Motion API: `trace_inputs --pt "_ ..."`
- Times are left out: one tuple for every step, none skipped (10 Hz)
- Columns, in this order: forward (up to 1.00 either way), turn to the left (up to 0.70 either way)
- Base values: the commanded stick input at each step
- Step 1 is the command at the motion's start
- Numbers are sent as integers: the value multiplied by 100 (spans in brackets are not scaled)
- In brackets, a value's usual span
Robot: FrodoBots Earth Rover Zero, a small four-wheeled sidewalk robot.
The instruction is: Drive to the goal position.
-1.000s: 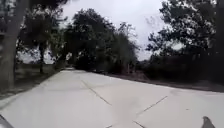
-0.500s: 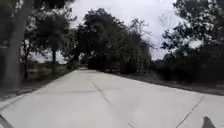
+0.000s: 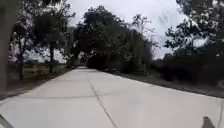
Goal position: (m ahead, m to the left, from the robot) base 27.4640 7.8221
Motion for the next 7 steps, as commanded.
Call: trace_inputs --pt "70 0" --pt "70 0" --pt "70 0" --pt "70 0" --pt "70 0" --pt "70 0" --pt "70 0"
